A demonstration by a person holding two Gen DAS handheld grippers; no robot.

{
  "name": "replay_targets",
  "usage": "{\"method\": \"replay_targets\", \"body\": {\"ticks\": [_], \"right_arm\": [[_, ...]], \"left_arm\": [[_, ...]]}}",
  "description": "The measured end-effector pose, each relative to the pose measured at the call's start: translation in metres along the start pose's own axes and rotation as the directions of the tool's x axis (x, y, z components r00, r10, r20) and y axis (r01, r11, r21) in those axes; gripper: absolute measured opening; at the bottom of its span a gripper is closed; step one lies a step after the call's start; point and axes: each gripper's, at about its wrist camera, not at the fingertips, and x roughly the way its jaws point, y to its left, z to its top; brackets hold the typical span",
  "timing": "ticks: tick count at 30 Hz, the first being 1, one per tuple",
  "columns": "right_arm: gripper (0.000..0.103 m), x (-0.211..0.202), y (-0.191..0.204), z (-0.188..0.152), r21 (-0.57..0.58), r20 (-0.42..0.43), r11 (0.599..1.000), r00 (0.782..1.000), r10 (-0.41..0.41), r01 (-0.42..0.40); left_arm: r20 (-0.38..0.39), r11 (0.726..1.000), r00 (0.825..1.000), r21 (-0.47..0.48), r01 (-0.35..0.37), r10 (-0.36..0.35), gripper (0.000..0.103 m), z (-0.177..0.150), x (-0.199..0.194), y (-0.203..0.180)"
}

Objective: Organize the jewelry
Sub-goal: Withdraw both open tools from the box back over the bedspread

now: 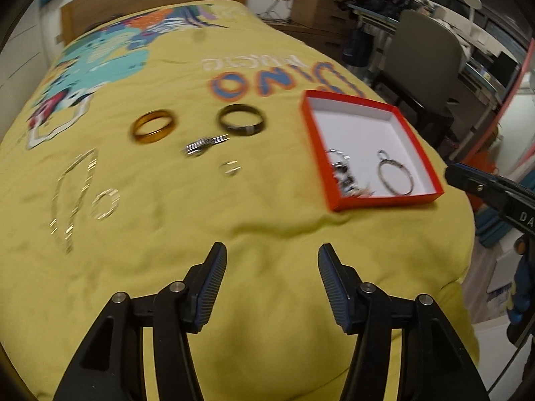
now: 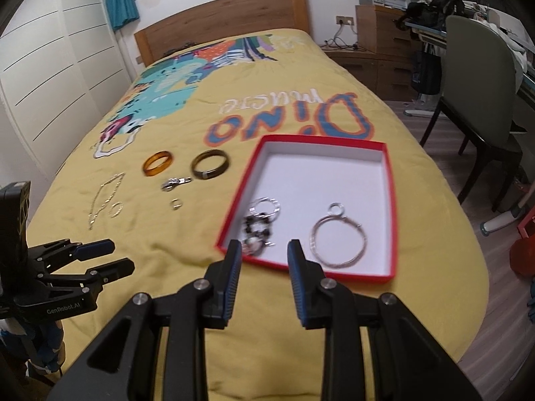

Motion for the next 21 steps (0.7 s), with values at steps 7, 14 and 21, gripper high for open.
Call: {"method": "replay_targets", "body": {"ticks": [7,14,21], "right_arm": [[0.027,-0.02,0.038,-0.01,-0.025,0.017,0.999,0.999,0.031,-0.031],[0.027,-0.03,0.079,-0.018,-0.083,0.02,0.995,0.998,0.062,-0.06],[0.027,-0.009,0.106,-0.024,-0.113,-0.025,0.988,0.994,0.106,-0.109]], "left_arm": [[0.045,0.996,0.997,-0.068,-0.065,0.068,0.058,-0.035,-0.04,0.04],[0.075,0.985,0.99,-0.133,-0.109,0.12,0.06,-0.061,-0.068,0.074],[0.066,0.969,0.981,-0.179,-0.17,0.185,0.06,-0.078,-0.071,0.1]]}}
